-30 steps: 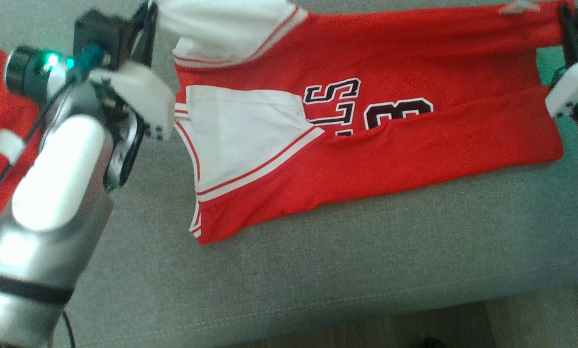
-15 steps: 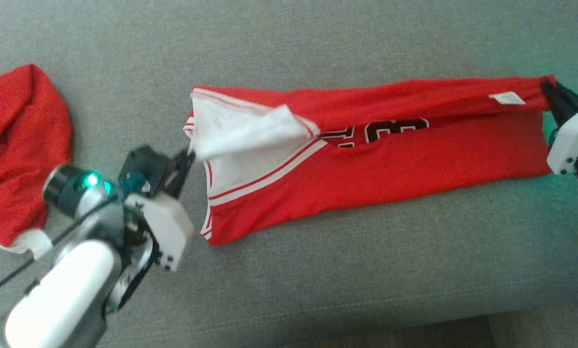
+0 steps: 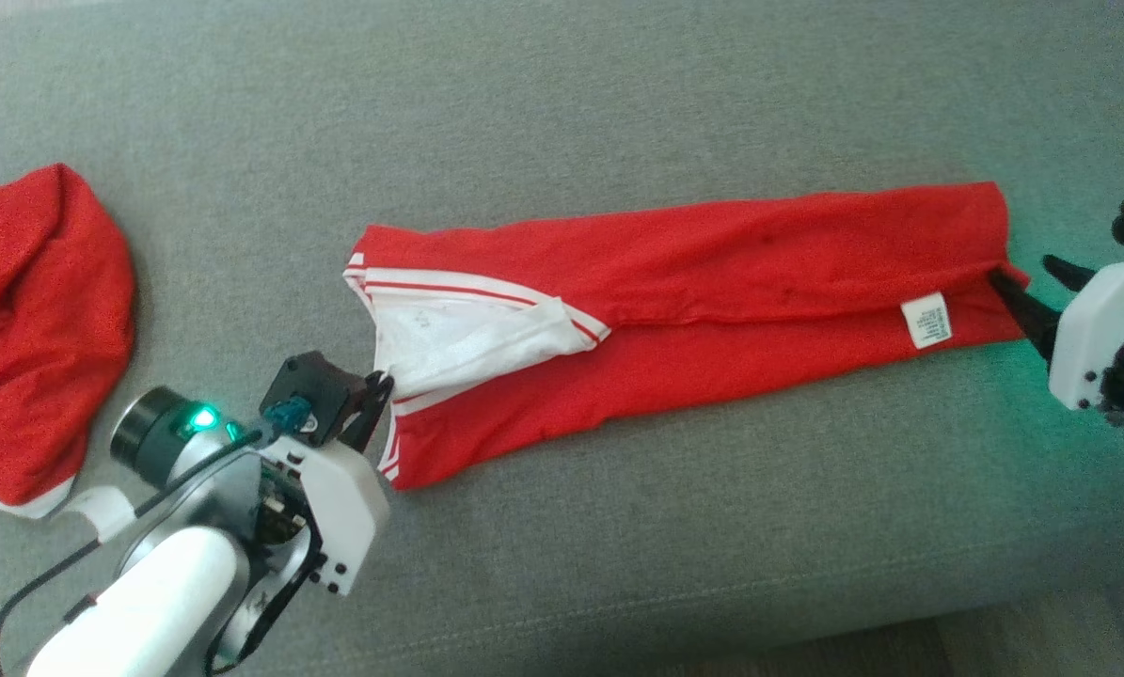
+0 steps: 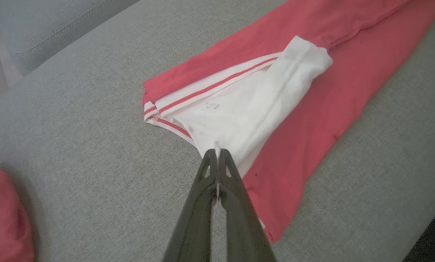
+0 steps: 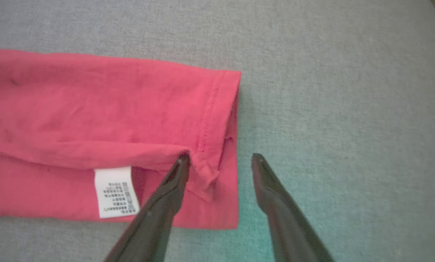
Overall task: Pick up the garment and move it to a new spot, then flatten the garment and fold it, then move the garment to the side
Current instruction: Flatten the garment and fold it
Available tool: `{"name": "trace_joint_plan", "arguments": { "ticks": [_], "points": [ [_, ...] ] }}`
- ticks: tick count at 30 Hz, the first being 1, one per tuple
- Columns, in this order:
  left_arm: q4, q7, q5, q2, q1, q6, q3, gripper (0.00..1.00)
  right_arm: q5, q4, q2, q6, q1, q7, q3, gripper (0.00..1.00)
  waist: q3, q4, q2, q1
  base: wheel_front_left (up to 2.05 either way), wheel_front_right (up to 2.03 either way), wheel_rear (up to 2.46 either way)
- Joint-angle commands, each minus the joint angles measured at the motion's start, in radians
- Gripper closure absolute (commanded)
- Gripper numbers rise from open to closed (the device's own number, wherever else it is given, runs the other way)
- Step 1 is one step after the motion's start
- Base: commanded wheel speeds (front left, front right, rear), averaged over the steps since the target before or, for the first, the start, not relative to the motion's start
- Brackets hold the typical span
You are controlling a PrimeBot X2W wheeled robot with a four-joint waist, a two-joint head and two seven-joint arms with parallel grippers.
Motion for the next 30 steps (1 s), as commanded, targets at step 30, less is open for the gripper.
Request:
{"name": "trace_joint_plan", "arguments": {
  "ticks": [30],
  "points": [
    [0.137,-0.591,-0.051,-0.38,0.104,0.193,0.398,0.0,-0.536,-0.208,0.236,-0.001,0.316,-0.374,-0.764,0.0,-0.147,-0.03,0.0,0.0,0.0,0.0,0.0]
  ]
}}
